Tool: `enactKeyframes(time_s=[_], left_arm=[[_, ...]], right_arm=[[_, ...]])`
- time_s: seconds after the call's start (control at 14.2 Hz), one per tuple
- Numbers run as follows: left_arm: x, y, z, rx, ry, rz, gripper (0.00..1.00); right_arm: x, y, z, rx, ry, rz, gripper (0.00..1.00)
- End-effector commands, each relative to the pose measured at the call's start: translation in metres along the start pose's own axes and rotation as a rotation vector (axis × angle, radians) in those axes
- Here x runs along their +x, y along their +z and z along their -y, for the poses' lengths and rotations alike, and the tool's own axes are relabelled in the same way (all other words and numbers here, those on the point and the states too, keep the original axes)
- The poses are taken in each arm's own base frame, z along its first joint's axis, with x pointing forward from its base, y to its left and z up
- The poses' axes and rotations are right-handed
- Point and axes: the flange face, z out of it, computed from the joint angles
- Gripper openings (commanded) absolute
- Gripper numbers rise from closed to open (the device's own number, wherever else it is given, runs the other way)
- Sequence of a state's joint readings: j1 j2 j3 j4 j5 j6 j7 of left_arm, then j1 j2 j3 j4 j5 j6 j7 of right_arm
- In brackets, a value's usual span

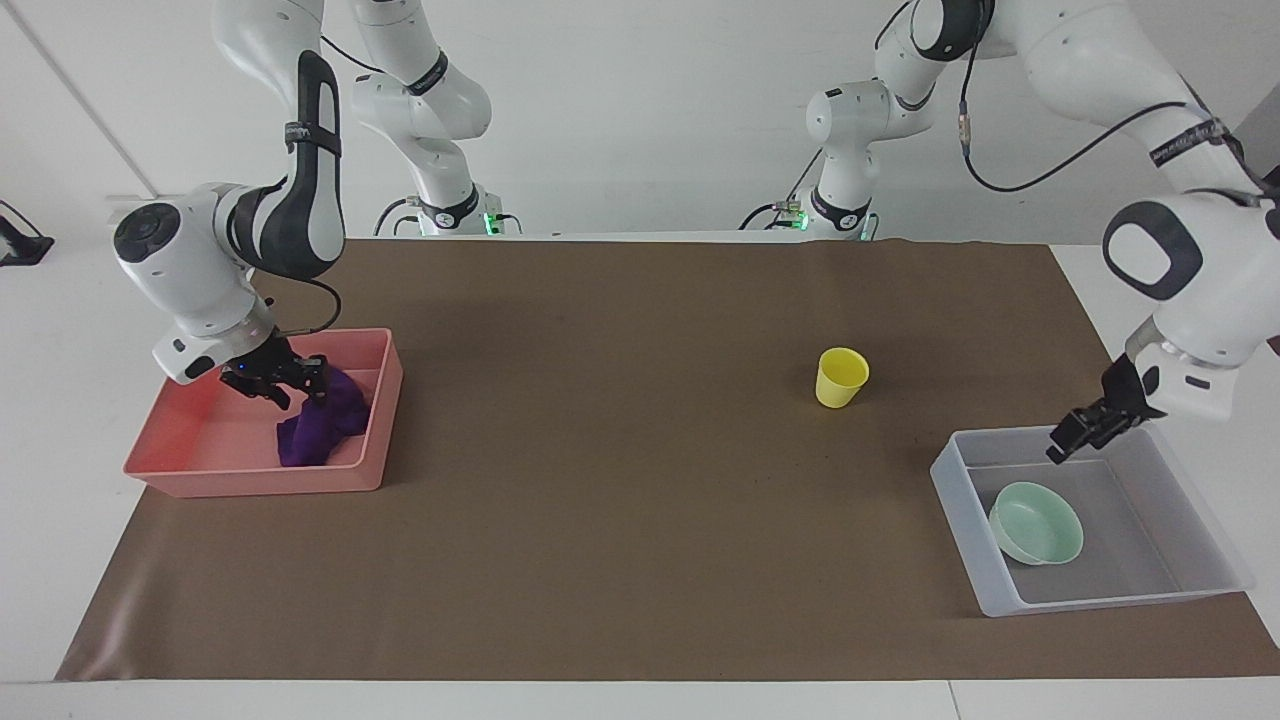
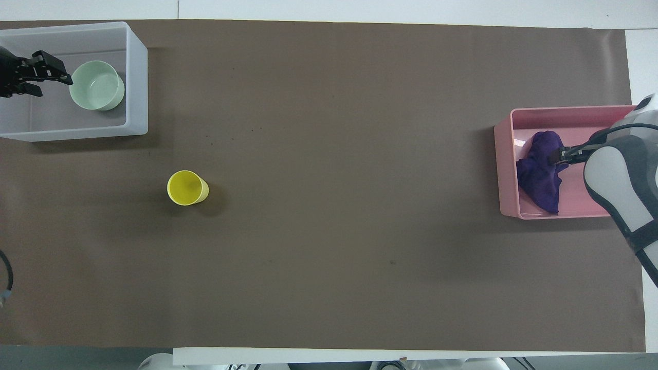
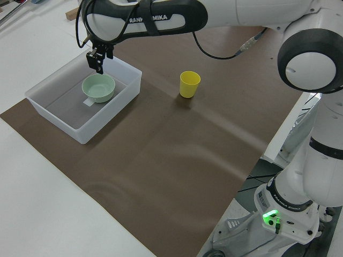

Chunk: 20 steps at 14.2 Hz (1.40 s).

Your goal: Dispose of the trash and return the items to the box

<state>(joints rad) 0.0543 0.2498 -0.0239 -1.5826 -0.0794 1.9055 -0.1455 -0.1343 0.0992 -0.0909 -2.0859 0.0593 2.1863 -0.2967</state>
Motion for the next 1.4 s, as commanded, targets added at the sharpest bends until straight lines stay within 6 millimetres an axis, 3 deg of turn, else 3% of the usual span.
enactKeyframes(time_s=[0.0,0.14,0.28,0.49,0.63,0.91,0.98,1.05,1.19,1.33], left_arm=[[-0.089,-0.001,-0.038,0.027,0.020,0.115,1.00],[-0.143,0.030,-0.070,0.048,0.042,0.172,1.00],[-0.166,0.062,-0.071,0.032,0.053,0.101,1.00],[-0.183,0.099,-0.085,0.033,0.083,0.095,1.00],[-0.191,0.122,-0.084,0.032,0.090,0.085,1.00],[-0.207,0.133,-0.087,0.042,0.102,0.110,0.96],[-0.210,0.137,-0.090,0.046,0.079,0.116,0.59],[-0.212,0.138,-0.094,0.047,0.081,0.116,0.15],[-0.209,0.138,-0.096,0.038,0.095,0.097,0.00],[-0.208,0.138,-0.096,0.036,0.094,0.088,0.00]], right_arm=[[0.004,-0.031,0.021,0.013,-0.040,0.004,0.99],[0.012,-0.045,0.046,0.024,-0.065,0.013,0.99],[0.025,-0.065,0.068,0.031,-0.038,0.025,0.99],[0.032,-0.107,0.090,0.027,-0.060,0.094,0.99],[0.027,-0.137,0.092,0.032,-0.063,0.121,0.99],[-0.003,-0.185,0.082,-0.016,-0.059,0.162,0.99],[-0.011,-0.192,0.082,-0.018,-0.059,0.177,0.99],[-0.019,-0.199,0.082,-0.018,-0.057,0.191,0.99],[-0.034,-0.214,0.086,-0.016,-0.060,0.189,1.00],[-0.042,-0.223,0.090,-0.015,-0.068,0.188,1.00]])
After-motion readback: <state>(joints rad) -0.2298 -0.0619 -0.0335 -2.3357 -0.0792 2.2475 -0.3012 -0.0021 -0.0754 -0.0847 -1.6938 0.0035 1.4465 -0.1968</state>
